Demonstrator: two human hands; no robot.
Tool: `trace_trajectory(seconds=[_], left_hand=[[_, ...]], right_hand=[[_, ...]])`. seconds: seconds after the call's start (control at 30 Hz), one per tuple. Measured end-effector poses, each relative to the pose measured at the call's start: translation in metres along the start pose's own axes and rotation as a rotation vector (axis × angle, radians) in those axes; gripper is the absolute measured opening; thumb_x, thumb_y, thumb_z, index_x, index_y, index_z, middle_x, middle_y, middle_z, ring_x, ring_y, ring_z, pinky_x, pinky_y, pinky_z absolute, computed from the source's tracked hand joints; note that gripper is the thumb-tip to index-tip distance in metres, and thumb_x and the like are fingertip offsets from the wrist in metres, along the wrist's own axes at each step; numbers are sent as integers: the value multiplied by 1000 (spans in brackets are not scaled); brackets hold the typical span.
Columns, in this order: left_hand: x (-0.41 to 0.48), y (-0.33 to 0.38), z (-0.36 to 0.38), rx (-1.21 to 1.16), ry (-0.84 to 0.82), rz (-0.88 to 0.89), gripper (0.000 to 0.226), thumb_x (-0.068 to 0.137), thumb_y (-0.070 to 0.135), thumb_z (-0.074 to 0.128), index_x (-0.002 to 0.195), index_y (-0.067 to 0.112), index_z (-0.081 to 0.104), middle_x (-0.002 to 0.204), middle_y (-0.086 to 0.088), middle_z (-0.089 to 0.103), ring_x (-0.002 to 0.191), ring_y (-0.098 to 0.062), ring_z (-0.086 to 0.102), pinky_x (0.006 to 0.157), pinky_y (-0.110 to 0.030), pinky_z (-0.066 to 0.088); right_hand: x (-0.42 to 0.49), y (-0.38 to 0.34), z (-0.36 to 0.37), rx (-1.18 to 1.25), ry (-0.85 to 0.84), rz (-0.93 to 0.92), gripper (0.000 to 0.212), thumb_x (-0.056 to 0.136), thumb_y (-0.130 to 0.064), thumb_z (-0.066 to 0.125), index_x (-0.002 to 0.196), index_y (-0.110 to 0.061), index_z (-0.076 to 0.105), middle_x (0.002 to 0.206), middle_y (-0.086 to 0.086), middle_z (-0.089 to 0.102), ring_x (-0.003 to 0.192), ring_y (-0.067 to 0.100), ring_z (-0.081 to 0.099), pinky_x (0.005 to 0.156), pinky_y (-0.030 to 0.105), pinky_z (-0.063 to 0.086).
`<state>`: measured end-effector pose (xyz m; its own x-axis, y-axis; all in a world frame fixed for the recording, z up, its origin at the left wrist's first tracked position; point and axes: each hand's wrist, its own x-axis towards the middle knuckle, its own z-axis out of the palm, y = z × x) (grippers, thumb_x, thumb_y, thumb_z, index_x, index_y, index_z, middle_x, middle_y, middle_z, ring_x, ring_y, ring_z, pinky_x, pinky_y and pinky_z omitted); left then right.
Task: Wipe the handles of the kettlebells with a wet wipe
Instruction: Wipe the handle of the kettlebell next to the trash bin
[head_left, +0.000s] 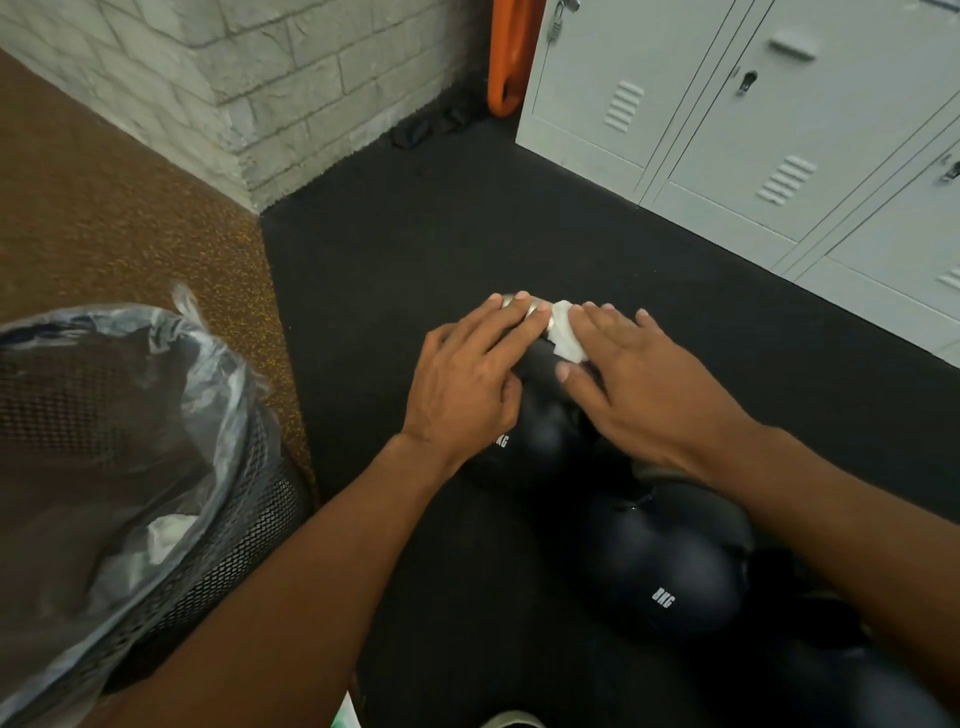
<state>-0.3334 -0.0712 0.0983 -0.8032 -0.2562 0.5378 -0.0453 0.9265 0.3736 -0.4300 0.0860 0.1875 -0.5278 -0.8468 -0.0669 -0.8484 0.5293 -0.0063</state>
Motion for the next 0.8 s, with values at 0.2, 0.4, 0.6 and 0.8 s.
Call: trace_trajectory(seconds=[0.2, 0.4, 0.6, 0.8], left_hand=[[1, -1, 1, 0, 2, -16, 68, 79, 9, 57, 146, 19, 55, 151, -1, 54, 141, -22, 49, 100, -46, 49], [-3, 25, -12, -116, -25, -259, 59, 86, 13, 50, 144, 21, 56, 148, 2, 57, 137, -17, 52, 107, -44, 44], [-12, 92, -39, -1136, -139, -1072, 25, 96, 35, 56, 116, 32, 72, 117, 17, 72, 110, 2, 64, 105, -38, 48], [18, 109, -38, -1785, -57, -1320, 46, 103, 41, 35, 133, 21, 63, 139, 4, 64, 131, -11, 55, 114, -41, 32]], right_hand=[[-24, 1, 23, -240, 106, -141, 58, 101, -37, 29, 143, -4, 51, 151, 16, 47, 140, 29, 46, 117, 52, 28], [-23, 7, 24, -283, 99, -168, 58, 103, -38, 28, 146, -4, 48, 154, 15, 43, 143, 30, 42, 118, 51, 27], [-22, 12, 16, -238, 80, -187, 52, 100, -35, 31, 138, -13, 58, 152, 6, 50, 135, 31, 51, 109, 57, 38], [-12, 15, -20, 389, 175, -71, 37, 100, -28, 47, 130, -22, 67, 141, -7, 59, 129, 6, 53, 110, 21, 38]])
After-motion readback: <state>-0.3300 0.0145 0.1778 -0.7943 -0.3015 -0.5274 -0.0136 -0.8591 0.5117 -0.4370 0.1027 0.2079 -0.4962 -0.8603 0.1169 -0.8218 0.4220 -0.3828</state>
